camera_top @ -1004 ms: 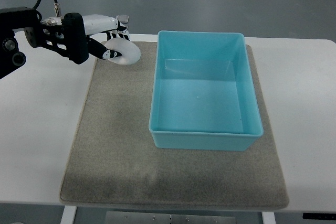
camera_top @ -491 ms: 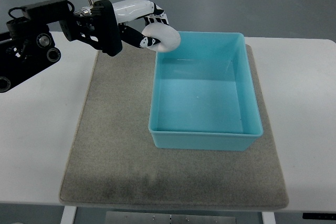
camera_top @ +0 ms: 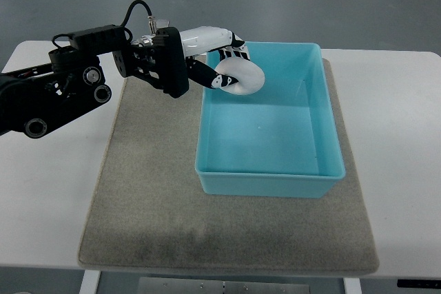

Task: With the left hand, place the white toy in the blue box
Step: 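Lift the toy with the left hand and carry it over the blue box, then lower the toy into the blue box and open the left hand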

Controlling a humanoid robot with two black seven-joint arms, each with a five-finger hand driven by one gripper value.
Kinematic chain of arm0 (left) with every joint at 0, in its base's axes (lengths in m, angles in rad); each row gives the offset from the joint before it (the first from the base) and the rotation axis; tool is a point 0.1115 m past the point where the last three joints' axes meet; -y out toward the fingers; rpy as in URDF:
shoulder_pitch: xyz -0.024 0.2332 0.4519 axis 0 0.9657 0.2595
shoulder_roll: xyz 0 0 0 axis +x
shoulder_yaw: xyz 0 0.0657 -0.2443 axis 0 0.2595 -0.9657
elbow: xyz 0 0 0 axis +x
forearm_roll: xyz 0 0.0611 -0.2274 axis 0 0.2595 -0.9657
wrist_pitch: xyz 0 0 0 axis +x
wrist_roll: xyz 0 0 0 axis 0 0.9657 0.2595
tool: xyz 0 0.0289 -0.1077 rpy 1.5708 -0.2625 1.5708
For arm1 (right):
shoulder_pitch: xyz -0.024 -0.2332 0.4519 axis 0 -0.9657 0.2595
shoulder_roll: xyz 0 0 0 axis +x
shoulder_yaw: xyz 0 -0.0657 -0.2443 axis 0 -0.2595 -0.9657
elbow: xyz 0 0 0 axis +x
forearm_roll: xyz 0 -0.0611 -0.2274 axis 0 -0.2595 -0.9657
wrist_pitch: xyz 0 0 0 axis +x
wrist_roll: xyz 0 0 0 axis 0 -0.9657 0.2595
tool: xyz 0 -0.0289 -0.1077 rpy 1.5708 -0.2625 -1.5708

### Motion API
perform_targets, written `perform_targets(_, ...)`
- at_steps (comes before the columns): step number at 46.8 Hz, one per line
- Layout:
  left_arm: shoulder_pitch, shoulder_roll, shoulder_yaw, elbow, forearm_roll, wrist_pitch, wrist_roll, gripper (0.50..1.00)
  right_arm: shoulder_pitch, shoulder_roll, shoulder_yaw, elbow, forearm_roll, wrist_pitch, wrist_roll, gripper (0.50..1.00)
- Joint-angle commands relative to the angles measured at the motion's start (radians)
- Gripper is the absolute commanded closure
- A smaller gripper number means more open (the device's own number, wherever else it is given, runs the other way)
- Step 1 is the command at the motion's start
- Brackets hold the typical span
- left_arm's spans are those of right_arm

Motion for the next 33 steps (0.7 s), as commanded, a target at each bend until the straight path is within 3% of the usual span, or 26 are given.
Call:
perform_targets(1, 0.017, -0.018, 0.000, 0.004, 0.001, 0.000, 0.000, 0.913, 0.000, 0.000, 0.000, 0.000, 0.000, 0.000, 0.000, 0.564)
perform_targets(7, 0.038, -0.024, 0.000, 0.004, 0.001, 0.000, 0.000, 0.911, -0.001, 0.000, 0.000, 0.000, 0.000, 0.000, 0.000, 0.564)
perform_targets(14, 0.058, -0.025, 0.000, 0.002, -0.001, 0.000, 0.000, 0.842, 0.000, 0.000, 0.000, 0.000, 0.000, 0.000, 0.000, 0.564)
perform_targets(25, 0.086, -0.030, 0.000, 0.002, -0.002, 0.000, 0.000, 0.797, 0.000, 0.000, 0.000, 0.000, 0.000, 0.000, 0.000, 0.564)
perform_targets(28, 0.090, -0.036, -0.002, 0.000, -0.002, 0.001, -0.002, 0.742, -0.001, 0.000, 0.000, 0.000, 0.000, 0.000, 0.000, 0.564)
perform_targets(33, 0.096, -0.038, 0.000, -0.003, -0.001, 0.015, -0.002, 0.703, 0.000, 0.000, 0.000, 0.000, 0.000, 0.000, 0.000, 0.564)
